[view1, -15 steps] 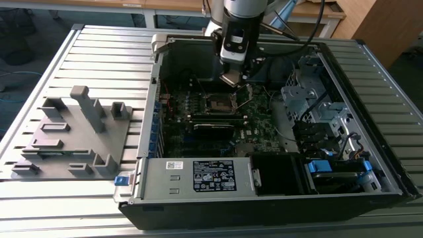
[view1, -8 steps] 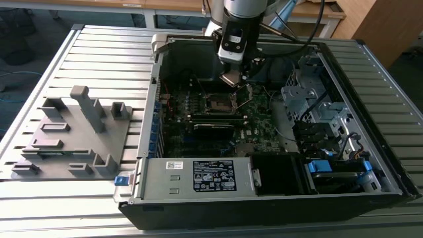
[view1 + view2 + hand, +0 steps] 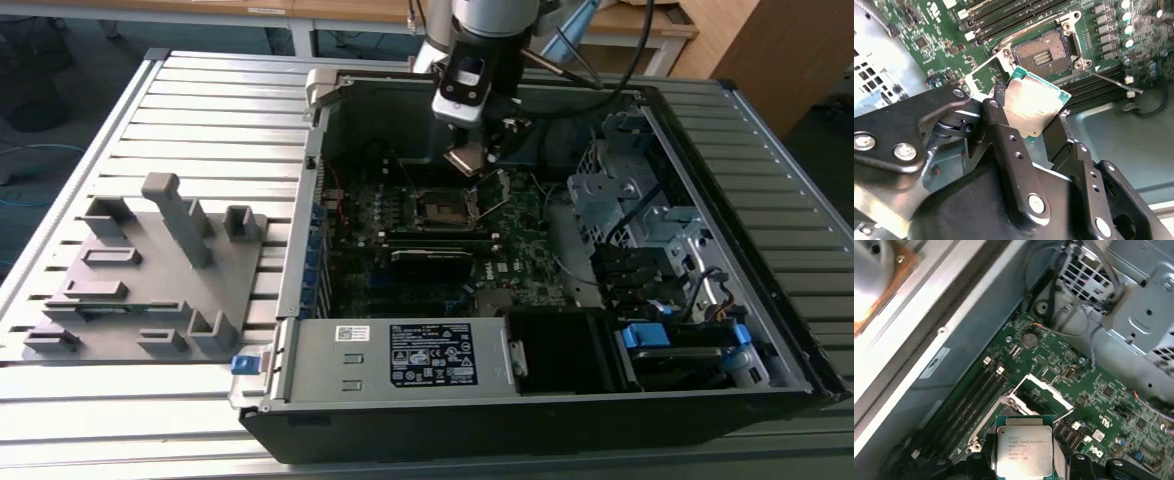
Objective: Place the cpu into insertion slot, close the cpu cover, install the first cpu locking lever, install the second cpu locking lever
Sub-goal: 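Place the cpu into insertion slot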
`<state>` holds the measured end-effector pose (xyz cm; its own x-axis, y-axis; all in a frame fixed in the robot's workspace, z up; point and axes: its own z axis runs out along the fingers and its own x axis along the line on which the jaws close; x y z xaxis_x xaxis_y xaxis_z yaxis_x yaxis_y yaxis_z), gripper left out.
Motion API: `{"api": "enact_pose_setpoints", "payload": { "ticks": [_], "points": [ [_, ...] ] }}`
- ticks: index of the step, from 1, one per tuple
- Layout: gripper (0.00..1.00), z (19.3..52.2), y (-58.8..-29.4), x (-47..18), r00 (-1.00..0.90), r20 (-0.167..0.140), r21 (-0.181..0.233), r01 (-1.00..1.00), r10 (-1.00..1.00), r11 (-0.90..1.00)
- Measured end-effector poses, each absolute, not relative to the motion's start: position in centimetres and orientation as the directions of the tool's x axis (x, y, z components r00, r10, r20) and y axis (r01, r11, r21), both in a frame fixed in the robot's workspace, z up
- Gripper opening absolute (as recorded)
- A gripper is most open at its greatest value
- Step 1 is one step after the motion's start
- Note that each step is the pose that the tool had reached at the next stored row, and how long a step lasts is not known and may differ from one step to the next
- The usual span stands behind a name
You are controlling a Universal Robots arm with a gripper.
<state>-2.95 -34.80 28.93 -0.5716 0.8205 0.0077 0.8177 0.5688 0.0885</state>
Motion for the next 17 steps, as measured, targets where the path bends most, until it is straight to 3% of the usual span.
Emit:
{"api": "enact_pose_setpoints", "payload": {
  "ticks": [17],
  "points": [
    [0.54, 28.64, -34.81, -2.95, -0.294, 0.008, 0.088, 0.952, 0.956, 0.292]
  ]
}}
